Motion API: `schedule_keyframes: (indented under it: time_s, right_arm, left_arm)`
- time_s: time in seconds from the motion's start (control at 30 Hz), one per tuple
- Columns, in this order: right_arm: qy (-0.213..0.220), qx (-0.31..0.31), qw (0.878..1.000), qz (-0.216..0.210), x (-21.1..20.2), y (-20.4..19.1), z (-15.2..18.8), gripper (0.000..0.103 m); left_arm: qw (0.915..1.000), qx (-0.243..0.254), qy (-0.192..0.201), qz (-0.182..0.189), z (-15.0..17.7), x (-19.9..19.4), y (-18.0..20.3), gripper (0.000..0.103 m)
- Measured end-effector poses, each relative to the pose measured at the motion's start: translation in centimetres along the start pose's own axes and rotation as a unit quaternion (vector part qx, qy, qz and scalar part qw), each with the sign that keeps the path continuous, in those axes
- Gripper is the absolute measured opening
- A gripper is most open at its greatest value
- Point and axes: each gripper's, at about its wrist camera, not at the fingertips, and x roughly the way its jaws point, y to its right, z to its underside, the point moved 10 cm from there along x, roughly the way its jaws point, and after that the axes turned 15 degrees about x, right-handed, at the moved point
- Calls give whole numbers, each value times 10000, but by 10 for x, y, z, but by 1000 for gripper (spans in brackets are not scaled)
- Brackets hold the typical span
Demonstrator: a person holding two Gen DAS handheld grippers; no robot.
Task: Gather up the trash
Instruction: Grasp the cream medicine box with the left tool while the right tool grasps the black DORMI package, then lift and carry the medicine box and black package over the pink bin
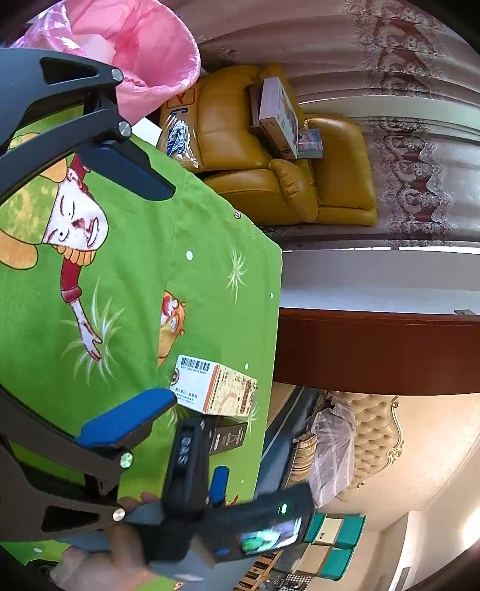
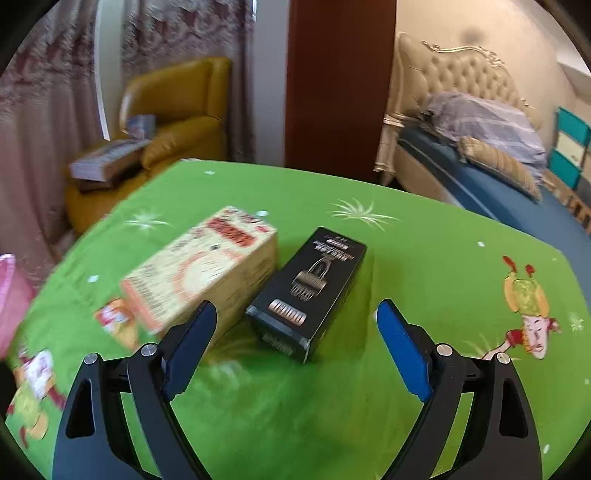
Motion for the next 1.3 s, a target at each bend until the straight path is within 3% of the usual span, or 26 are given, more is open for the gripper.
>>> schedule_keyframes:
  time_s: [0.1,0.23,0.3,0.67,0.9,1.03,1.1,1.13,1.3]
  right_arm:
    - [-205,34,9998,44,13,2,0,80]
    - [-387,357,9980,-347,11,15,3,46]
    - [-340,432,9973,-483,0,24,7,43]
    - [-78,630,9937,-921,-63,74,33,41]
    - [30,824,9915,-1002,-77,91,44,41]
    - [85,906,9908,-998,-83,96,43,41]
    - [114,858,9916,-956,-85,95,44,41]
    - [113,845,9918,-947,-86,95,46,41]
    - [112,861,9923,-878,-89,98,50,41]
  left_arm:
    - [10000,10,-81,10,3,4,-4,98]
    - [9998,11,-203,90,5,16,1,98]
    - [9995,36,-267,146,4,23,7,98]
    - [9934,420,-810,702,-24,93,72,98]
    - [9894,640,-1060,760,-38,132,92,97]
    - [9881,755,-1051,833,-43,138,105,86]
    - [9870,846,-1076,838,-43,139,112,69]
    - [9861,863,-1086,917,-42,138,117,55]
    - [9867,878,-914,1017,-41,121,132,50]
